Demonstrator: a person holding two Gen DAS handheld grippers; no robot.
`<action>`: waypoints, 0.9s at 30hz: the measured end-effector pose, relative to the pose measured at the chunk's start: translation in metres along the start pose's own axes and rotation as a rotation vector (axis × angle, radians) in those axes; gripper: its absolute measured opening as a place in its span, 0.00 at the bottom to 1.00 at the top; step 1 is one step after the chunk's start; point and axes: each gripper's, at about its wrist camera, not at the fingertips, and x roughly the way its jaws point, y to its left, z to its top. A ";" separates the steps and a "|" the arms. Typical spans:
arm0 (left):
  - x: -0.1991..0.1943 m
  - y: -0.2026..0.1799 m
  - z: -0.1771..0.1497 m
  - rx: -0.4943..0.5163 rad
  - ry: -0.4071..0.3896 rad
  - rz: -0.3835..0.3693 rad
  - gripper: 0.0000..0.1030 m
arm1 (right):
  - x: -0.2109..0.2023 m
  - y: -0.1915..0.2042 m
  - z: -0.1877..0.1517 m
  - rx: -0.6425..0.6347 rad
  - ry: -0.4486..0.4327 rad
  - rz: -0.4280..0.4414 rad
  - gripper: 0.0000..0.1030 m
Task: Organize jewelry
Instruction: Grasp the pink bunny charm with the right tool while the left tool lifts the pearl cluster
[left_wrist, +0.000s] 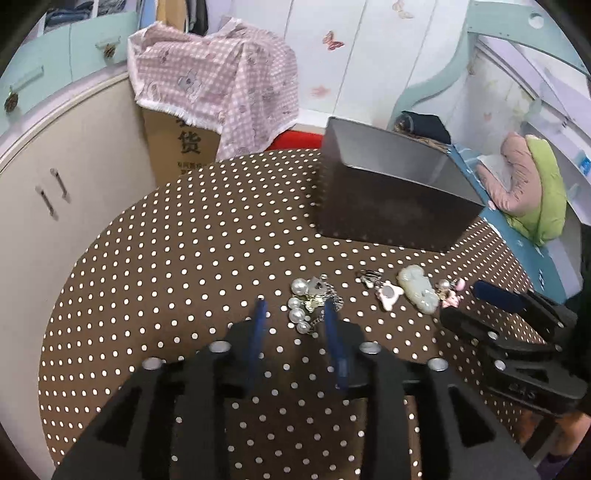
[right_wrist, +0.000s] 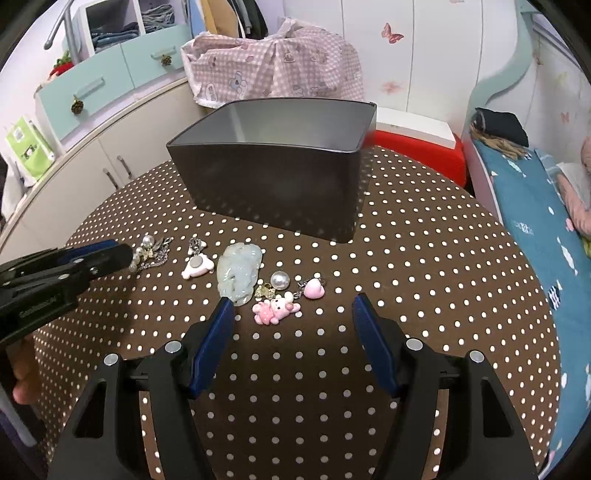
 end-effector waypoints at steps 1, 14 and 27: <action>0.002 0.000 0.001 0.001 0.004 0.003 0.32 | 0.000 0.000 0.000 -0.002 -0.001 -0.001 0.63; 0.010 -0.009 -0.004 0.084 0.015 0.059 0.07 | -0.001 -0.004 -0.003 0.007 -0.005 0.015 0.63; -0.022 0.002 -0.023 0.028 -0.011 -0.019 0.07 | -0.008 -0.003 -0.008 0.010 -0.009 0.010 0.59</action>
